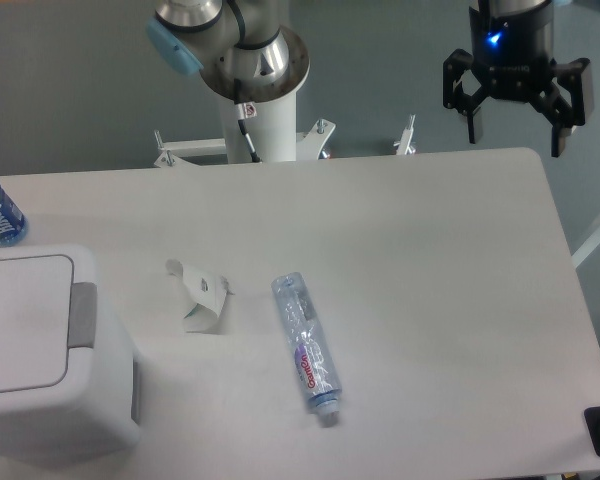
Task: Open the trash can
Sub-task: 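Move the open gripper over the white trash can lid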
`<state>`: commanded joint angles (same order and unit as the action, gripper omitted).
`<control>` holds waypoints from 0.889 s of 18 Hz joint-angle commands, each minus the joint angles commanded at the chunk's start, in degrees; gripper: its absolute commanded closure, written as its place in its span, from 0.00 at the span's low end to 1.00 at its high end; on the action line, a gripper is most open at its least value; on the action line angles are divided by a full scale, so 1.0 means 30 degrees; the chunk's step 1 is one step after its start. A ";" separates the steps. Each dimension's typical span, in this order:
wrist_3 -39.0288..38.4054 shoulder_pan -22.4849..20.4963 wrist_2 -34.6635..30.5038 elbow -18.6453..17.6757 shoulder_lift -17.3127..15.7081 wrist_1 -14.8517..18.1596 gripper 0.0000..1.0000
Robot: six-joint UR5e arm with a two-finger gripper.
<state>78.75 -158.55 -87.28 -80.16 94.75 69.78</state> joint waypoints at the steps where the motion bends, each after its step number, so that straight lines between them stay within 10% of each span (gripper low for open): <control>1: 0.0000 0.0000 0.0000 -0.0029 -0.0029 0.0000 0.00; 5: -0.1164 0.0234 0.0000 0.0058 -0.0146 0.0030 0.00; 16: -1.4310 0.4595 0.0029 0.0235 0.0789 -0.2251 0.00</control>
<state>35.82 -144.77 -87.19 -79.45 97.11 63.03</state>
